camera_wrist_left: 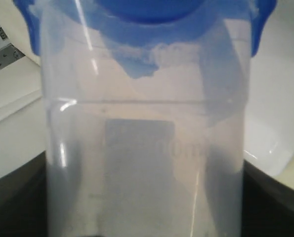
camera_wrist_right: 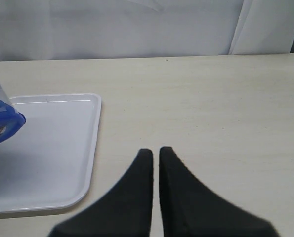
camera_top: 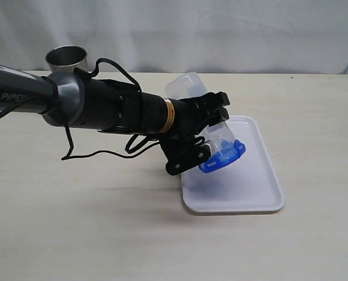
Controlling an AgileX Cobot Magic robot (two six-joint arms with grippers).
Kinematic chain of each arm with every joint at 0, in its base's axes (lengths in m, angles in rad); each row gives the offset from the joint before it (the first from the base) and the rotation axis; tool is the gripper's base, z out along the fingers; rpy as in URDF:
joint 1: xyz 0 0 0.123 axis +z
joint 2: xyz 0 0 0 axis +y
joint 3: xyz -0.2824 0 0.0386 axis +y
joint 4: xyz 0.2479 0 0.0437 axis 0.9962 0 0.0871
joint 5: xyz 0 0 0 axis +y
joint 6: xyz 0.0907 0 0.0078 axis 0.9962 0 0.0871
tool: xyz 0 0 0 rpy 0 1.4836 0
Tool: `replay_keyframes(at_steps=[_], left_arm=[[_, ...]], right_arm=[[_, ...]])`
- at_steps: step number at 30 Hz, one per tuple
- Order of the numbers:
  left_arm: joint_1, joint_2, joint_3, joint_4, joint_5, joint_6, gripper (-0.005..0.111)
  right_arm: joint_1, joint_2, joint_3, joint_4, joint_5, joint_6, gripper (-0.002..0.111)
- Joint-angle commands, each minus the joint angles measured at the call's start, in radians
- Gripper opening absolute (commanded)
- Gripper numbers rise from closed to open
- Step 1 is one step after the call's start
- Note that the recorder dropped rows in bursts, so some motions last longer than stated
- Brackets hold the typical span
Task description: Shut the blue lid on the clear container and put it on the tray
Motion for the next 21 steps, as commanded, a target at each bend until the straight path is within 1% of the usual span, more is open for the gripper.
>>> replay_keyframes(at_steps=[1,2,4,6,9,10,11,12,13,14,18,19,21], left_arm=[[-0.021,-0.002,-0.01,-0.013,-0.009,0.012,0.0],[-0.021,-0.002,-0.01,-0.023,-0.009,0.009,0.0],[-0.022,-0.002,-0.01,-0.127,-0.035,0.007,0.0],[-0.022,-0.002,-0.01,-0.346,-0.074,0.007,0.0],[-0.022,-0.002,-0.01,-0.503,-0.121,0.001,0.0],[-0.022,-0.002,-0.01,-0.598,-0.142,-0.075,0.0],[-0.022,-0.002,-0.01,-0.644,-0.155,-0.157,0.0],[-0.022,-0.002,-0.01,-0.69,-0.168,-0.331,0.0],[-0.022,-0.002,-0.01,-0.692,-0.168,-0.437,0.0],[-0.022,-0.002,-0.01,-0.69,-0.173,-0.642,0.0],[-0.022,-0.002,-0.01,-0.679,-0.242,-0.987,0.0],[-0.02,-0.002,-0.01,-0.654,-0.275,-1.073,0.0],[-0.02,0.0,-0.01,-0.552,-0.358,-1.231,0.0]], right_arm=[[-0.005,-0.004,0.003,0.001,0.0,0.004,0.005],[-0.005,-0.004,0.003,0.001,0.0,0.004,0.005],[-0.005,-0.004,0.003,0.001,0.0,0.004,0.005],[-0.005,-0.004,0.003,0.001,0.0,0.004,0.005],[-0.005,-0.004,0.003,0.001,0.0,0.004,0.005],[-0.005,-0.004,0.003,0.001,0.0,0.004,0.005],[-0.005,-0.004,0.003,0.001,0.0,0.004,0.005],[-0.005,-0.004,0.003,0.001,0.0,0.004,0.005],[-0.005,-0.004,0.003,0.001,0.0,0.004,0.005],[-0.005,-0.004,0.003,0.001,0.0,0.004,0.005],[-0.005,-0.004,0.003,0.001,0.0,0.004,0.005],[-0.005,-0.004,0.003,0.001,0.0,0.004,0.005],[-0.005,-0.004,0.003,0.001,0.0,0.004,0.005]])
